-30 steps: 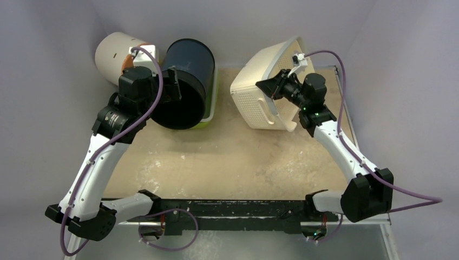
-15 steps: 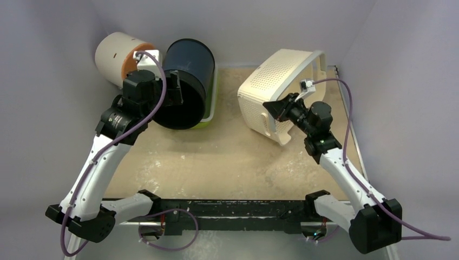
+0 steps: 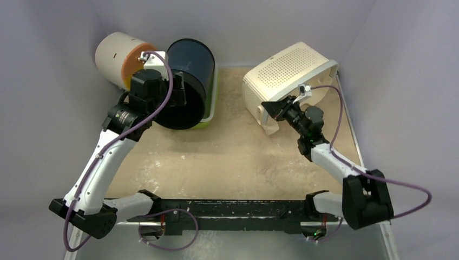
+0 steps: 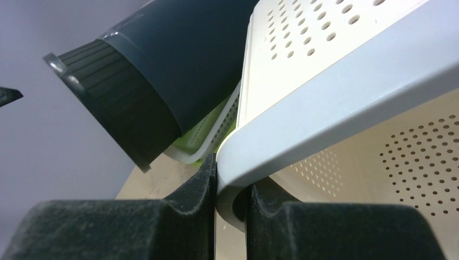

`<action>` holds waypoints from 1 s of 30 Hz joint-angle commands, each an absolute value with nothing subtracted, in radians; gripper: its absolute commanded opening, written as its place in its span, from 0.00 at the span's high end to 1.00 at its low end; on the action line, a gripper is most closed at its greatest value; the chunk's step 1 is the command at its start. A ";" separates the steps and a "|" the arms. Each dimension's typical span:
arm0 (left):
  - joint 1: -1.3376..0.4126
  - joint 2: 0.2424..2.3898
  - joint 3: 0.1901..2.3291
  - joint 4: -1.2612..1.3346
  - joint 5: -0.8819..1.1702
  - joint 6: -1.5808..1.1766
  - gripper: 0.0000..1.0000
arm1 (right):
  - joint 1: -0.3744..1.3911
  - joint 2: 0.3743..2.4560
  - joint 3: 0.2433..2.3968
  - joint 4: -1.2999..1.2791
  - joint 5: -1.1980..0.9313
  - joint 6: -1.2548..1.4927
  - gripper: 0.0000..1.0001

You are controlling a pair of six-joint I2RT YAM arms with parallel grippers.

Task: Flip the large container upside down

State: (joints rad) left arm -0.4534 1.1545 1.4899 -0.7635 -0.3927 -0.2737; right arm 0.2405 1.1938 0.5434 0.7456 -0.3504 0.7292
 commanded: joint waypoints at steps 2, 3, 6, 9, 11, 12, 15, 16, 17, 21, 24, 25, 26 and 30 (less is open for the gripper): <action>-0.447 1.170 1.494 -0.710 -0.392 -0.262 0.07 | 0.233 1.478 0.644 0.656 -0.414 0.737 1.00; -0.448 1.174 1.497 -0.710 -0.394 -0.258 0.07 | 0.233 1.524 0.687 0.666 -0.430 0.728 1.00; -0.446 1.186 1.507 -0.710 -0.401 -0.253 0.07 | 0.233 1.646 0.813 0.675 -0.471 0.723 0.99; -0.447 1.185 1.510 -0.705 -0.406 -0.254 0.07 | 0.232 1.722 0.892 0.670 -0.484 0.722 0.85; -0.447 1.179 1.510 -0.703 -0.415 -0.255 0.07 | 0.232 1.727 0.926 0.616 -0.478 0.718 0.73; -0.447 1.176 1.510 -0.703 -0.419 -0.255 0.07 | 0.232 1.719 0.935 0.581 -0.473 0.709 0.65; -0.447 1.165 1.501 -0.705 -0.425 -0.259 0.07 | 0.232 1.658 0.937 0.474 -0.427 0.692 0.46; -0.446 1.162 1.498 -0.706 -0.425 -0.261 0.07 | 0.232 1.628 0.933 0.446 -0.410 0.691 0.42; -0.447 1.160 1.497 -0.707 -0.425 -0.263 0.07 | 0.231 1.593 0.929 0.417 -0.398 0.686 0.37; -0.447 1.153 1.491 -0.704 -0.414 -0.271 0.07 | 0.232 1.447 0.937 0.323 -0.346 0.666 0.22; -0.447 1.153 1.487 -0.695 -0.403 -0.274 0.07 | 0.232 1.375 0.958 0.260 -0.317 0.660 0.19; -0.447 1.155 1.487 -0.692 -0.400 -0.275 0.07 | 0.232 1.354 0.977 0.235 -0.302 0.659 0.19; -0.447 1.156 1.487 -0.690 -0.397 -0.276 0.07 | 0.232 1.334 1.003 0.208 -0.278 0.657 0.16; -0.447 1.158 1.492 -0.681 -0.385 -0.276 0.07 | 0.230 1.286 1.082 0.100 -0.160 0.666 0.09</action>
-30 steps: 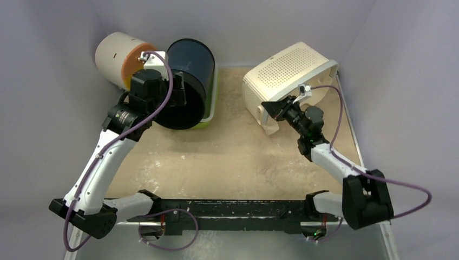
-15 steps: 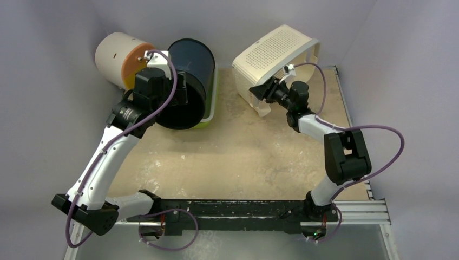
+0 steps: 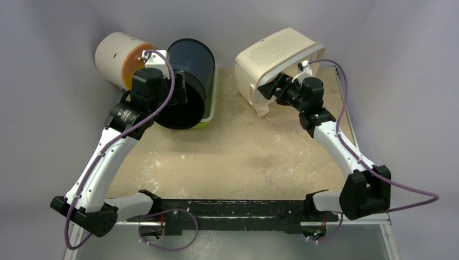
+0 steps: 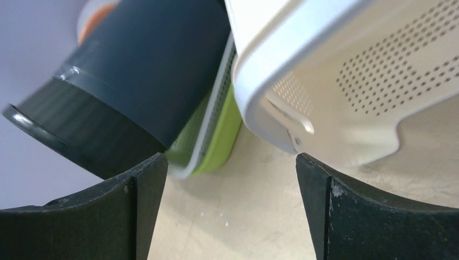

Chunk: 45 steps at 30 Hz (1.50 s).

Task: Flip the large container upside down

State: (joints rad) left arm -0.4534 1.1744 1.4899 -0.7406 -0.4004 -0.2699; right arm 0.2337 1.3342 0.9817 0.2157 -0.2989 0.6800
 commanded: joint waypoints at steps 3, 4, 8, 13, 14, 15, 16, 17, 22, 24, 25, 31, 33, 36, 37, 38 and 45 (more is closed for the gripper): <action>-0.446 1.159 1.496 -0.680 -0.382 -0.272 0.07 | 0.229 1.295 1.155 0.028 -0.057 0.696 0.05; -0.446 1.158 1.498 -0.680 -0.383 -0.271 0.07 | 0.227 1.307 1.183 0.006 -0.031 0.710 0.03; -0.448 1.151 1.499 -0.678 -0.379 -0.271 0.07 | 0.208 1.391 1.269 -0.049 0.021 0.780 0.02; -0.447 1.143 1.498 -0.681 -0.380 -0.263 0.07 | 0.159 1.499 1.328 0.013 -0.032 0.844 0.04; -0.447 1.142 1.496 -0.682 -0.382 -0.260 0.07 | 0.143 1.522 1.342 0.019 -0.044 0.854 0.06; -0.448 1.139 1.493 -0.683 -0.384 -0.257 0.07 | 0.125 1.546 1.358 0.024 -0.056 0.864 0.07; -0.447 1.138 1.490 -0.683 -0.388 -0.253 0.07 | 0.109 1.570 1.370 0.039 -0.077 0.867 0.11; -0.448 1.138 1.488 -0.685 -0.392 -0.249 0.07 | 0.093 1.586 1.380 0.058 -0.094 0.866 0.13; -0.447 1.145 1.489 -0.692 -0.404 -0.223 0.07 | 0.051 1.619 1.408 0.145 -0.143 0.854 0.14; -0.447 1.151 1.489 -0.694 -0.408 -0.206 0.07 | 0.048 1.618 1.408 0.168 -0.153 0.850 0.14; -0.447 1.154 1.493 -0.698 -0.410 -0.194 0.07 | 0.048 1.622 1.410 0.172 -0.158 0.852 0.14; -0.447 1.168 1.504 -0.695 -0.420 -0.161 0.06 | 0.048 1.693 1.424 0.225 -0.241 0.891 0.17; -0.447 1.169 1.500 -0.686 -0.418 -0.158 0.06 | 0.048 1.719 1.436 0.246 -0.265 0.908 0.18; -0.447 1.176 1.497 -0.680 -0.416 -0.156 0.06 | 0.048 1.754 1.468 0.242 -0.270 0.919 0.22; -0.446 1.178 1.497 -0.680 -0.415 -0.156 0.06 | 0.047 1.764 1.480 0.238 -0.270 0.919 0.27; -0.447 1.181 1.497 -0.679 -0.413 -0.156 0.06 | 0.046 1.771 1.488 0.231 -0.270 0.920 0.32; -0.447 1.175 1.487 -0.675 -0.408 -0.166 0.06 | 0.046 1.699 1.401 0.228 -0.236 0.955 1.00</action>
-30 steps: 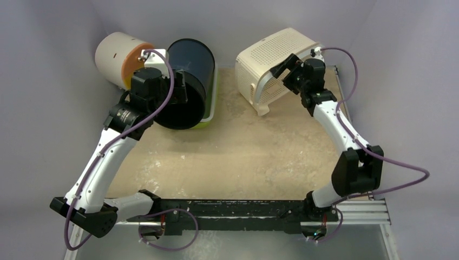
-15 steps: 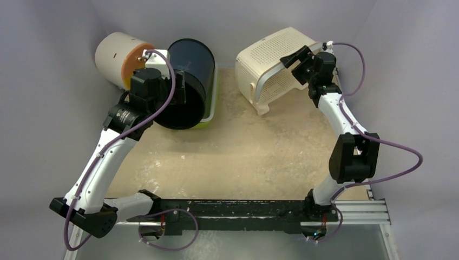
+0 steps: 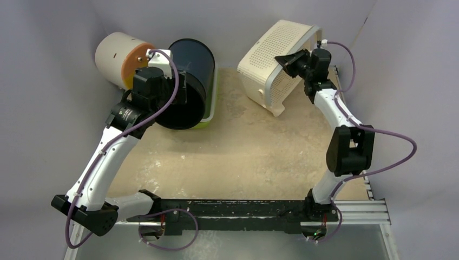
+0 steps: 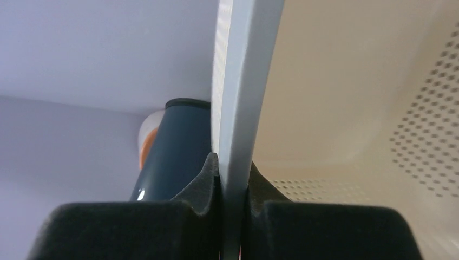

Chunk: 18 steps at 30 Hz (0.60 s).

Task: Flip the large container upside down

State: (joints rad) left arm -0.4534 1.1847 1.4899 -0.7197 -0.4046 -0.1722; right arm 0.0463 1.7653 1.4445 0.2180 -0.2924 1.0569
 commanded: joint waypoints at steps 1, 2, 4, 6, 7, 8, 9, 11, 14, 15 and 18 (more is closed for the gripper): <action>-0.447 1.173 1.482 -0.676 -0.408 -0.169 0.06 | 0.045 1.681 1.377 0.220 -0.226 0.956 1.00; -0.447 1.170 1.479 -0.673 -0.405 -0.172 0.06 | 0.043 1.663 1.353 0.210 -0.215 0.956 1.00; -0.447 1.166 1.467 -0.667 -0.397 -0.180 0.06 | 0.034 1.624 1.291 0.204 -0.206 0.956 1.00; -0.446 1.160 1.451 -0.657 -0.392 -0.187 0.06 | 0.015 1.584 1.214 0.212 -0.203 0.958 1.00; -0.447 1.160 1.445 -0.653 -0.385 -0.190 0.06 | 0.003 1.564 1.172 0.225 -0.209 0.961 1.00; -0.447 1.162 1.441 -0.652 -0.379 -0.193 0.06 | -0.013 1.547 1.127 0.255 -0.225 0.965 1.00; -0.447 1.164 1.441 -0.653 -0.374 -0.194 0.06 | -0.032 1.531 1.076 0.306 -0.258 0.972 1.00; -0.448 1.172 1.448 -0.660 -0.369 -0.195 0.06 | -0.065 1.520 0.987 0.440 -0.351 1.006 1.00; -0.447 1.178 1.460 -0.666 -0.371 -0.188 0.06 | -0.078 1.567 0.942 0.577 -0.492 1.030 1.00; -0.446 1.178 1.463 -0.667 -0.371 -0.185 0.06 | -0.077 1.586 0.942 0.650 -0.522 1.048 1.00; -0.447 1.183 1.472 -0.673 -0.375 -0.181 0.06 | -0.048 1.631 0.959 0.823 -0.655 1.107 1.00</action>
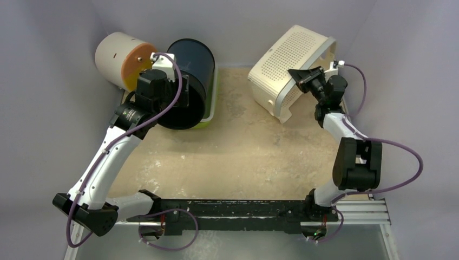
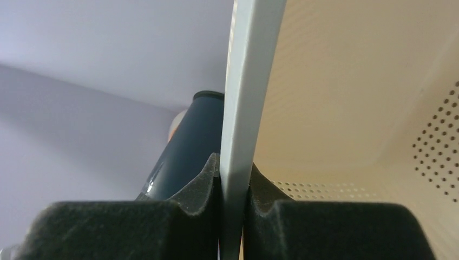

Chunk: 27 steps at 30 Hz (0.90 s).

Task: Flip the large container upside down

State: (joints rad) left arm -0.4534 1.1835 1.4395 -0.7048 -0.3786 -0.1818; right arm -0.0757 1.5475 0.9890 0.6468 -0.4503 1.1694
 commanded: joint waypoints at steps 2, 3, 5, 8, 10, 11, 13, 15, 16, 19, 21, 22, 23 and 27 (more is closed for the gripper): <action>-0.447 1.180 1.474 -0.676 -0.377 -0.182 0.06 | -0.015 1.648 1.023 0.866 -0.703 1.108 1.00; -0.447 1.177 1.473 -0.676 -0.377 -0.182 0.06 | 0.008 1.650 1.046 0.869 -0.715 1.102 1.00; -0.448 1.173 1.471 -0.676 -0.381 -0.184 0.06 | 0.057 1.655 1.075 0.908 -0.731 1.111 1.00; -0.448 1.167 1.468 -0.679 -0.386 -0.185 0.06 | 0.122 1.691 1.070 1.104 -0.752 1.237 1.00; -0.447 1.164 1.468 -0.680 -0.387 -0.186 0.06 | 0.157 1.726 1.047 1.282 -0.751 1.363 1.00; -0.446 1.162 1.469 -0.680 -0.386 -0.186 0.06 | 0.171 1.746 1.036 1.376 -0.748 1.435 1.00; -0.447 1.161 1.472 -0.681 -0.387 -0.187 0.06 | 0.200 1.786 1.017 1.535 -0.728 1.575 1.00; -0.446 1.162 1.475 -0.683 -0.389 -0.187 0.06 | 0.217 1.829 1.002 1.669 -0.704 1.679 1.00; -0.446 1.164 1.477 -0.684 -0.390 -0.187 0.06 | 0.222 1.850 0.994 1.726 -0.690 1.723 1.00; -0.447 1.169 1.484 -0.686 -0.388 -0.187 0.06 | 0.220 1.895 0.928 1.803 -0.677 1.787 1.00; -0.447 1.175 1.488 -0.686 -0.387 -0.186 0.06 | 0.206 1.935 0.883 1.861 -0.659 1.838 1.00; -0.448 1.177 1.490 -0.686 -0.387 -0.185 0.06 | 0.200 1.968 0.862 1.916 -0.647 1.879 1.00; -0.447 1.179 1.494 -0.686 -0.388 -0.183 0.06 | 0.194 2.018 0.846 2.006 -0.630 1.921 1.00; -0.446 1.187 1.498 -0.691 -0.393 -0.178 0.06 | 0.146 2.092 0.791 2.046 -0.625 1.952 1.00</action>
State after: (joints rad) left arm -0.4534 1.1847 1.4517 -0.7132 -0.3794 -0.1814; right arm 0.1654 1.9583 0.8936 1.6417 -0.6247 1.8462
